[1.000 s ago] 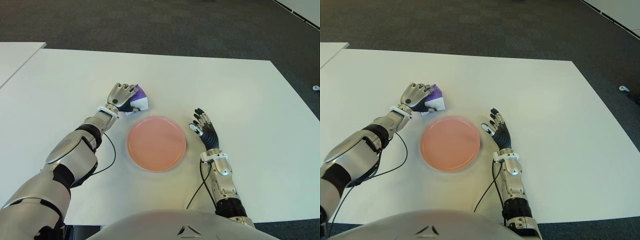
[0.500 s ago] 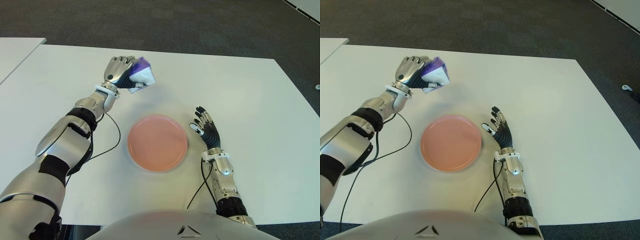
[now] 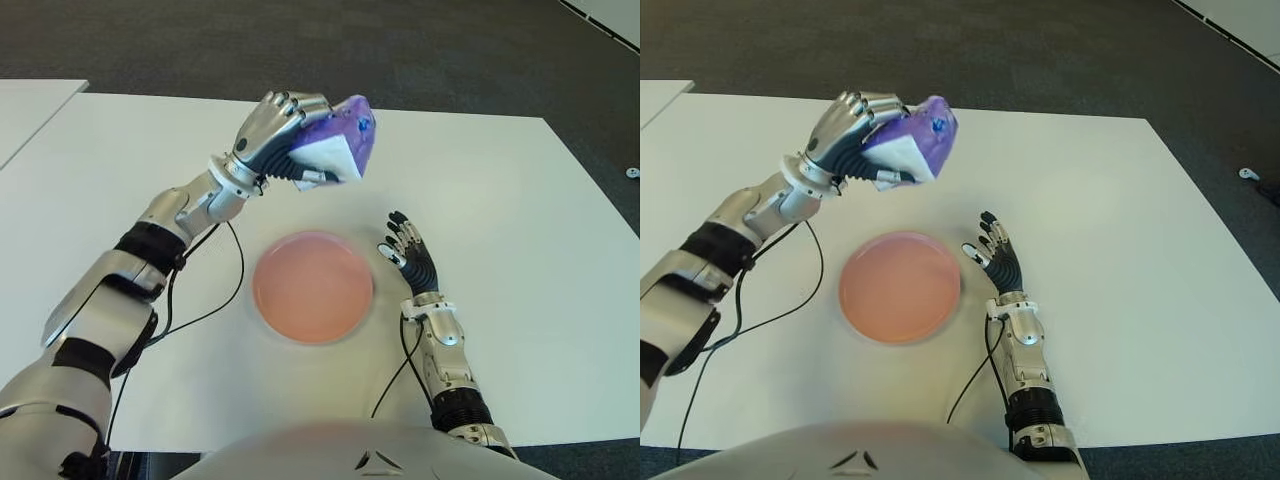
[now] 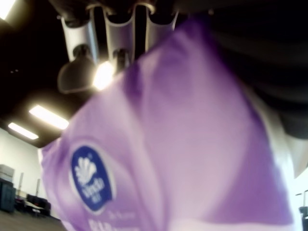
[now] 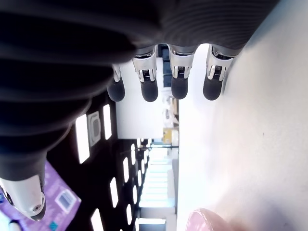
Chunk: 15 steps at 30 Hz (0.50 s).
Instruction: Put the tissue paper into the plate.
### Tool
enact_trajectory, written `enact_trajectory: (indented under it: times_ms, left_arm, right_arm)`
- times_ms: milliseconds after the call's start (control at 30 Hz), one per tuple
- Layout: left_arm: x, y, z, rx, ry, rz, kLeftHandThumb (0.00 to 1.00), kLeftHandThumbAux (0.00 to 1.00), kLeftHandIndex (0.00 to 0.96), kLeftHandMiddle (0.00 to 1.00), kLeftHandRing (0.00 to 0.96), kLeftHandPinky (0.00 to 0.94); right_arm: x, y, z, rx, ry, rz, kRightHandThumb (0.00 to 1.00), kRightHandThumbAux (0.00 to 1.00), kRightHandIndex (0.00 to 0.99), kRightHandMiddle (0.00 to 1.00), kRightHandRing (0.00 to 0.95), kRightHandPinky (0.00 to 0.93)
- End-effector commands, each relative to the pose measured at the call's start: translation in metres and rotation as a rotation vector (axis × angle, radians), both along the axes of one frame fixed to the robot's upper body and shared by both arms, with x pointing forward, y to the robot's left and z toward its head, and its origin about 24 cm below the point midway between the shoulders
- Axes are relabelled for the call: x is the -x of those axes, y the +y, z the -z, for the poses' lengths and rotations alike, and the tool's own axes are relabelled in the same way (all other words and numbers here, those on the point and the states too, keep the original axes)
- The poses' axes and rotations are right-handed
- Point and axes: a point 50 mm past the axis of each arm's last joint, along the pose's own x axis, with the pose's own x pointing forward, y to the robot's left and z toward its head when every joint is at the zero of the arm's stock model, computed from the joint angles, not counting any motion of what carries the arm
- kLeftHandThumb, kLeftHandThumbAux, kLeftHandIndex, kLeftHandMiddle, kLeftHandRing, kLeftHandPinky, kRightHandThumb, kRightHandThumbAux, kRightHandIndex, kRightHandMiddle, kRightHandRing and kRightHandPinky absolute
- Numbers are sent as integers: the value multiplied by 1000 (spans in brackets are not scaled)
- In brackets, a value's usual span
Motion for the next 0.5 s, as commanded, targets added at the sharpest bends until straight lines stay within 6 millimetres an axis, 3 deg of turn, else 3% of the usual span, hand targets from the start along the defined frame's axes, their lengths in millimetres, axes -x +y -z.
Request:
enact_trajectory:
  times_ms: [33, 167, 367, 500]
  left_arm:
    - [23, -4, 8, -58, 62, 99, 853, 668, 400, 537, 827, 801]
    - [30, -10, 10, -98, 88, 146, 854, 668, 399, 535, 828, 787]
    - [52, -20, 36, -210, 168, 227, 853, 668, 398, 533, 821, 773]
    - [58, -23, 40, -236, 186, 249, 853, 669, 397, 533, 817, 765]
  right_arm:
    - [42, -7, 60, -12, 334, 40, 0, 577, 0, 0, 0, 0]
    - [41, -7, 60, -13, 338, 37, 0, 579, 0, 0, 0, 0]
    - [40, -6, 58, -21, 338, 39, 0, 586, 0, 0, 0, 0]
    - [41, -6, 57, -21, 334, 41, 0, 588, 0, 0, 0, 0]
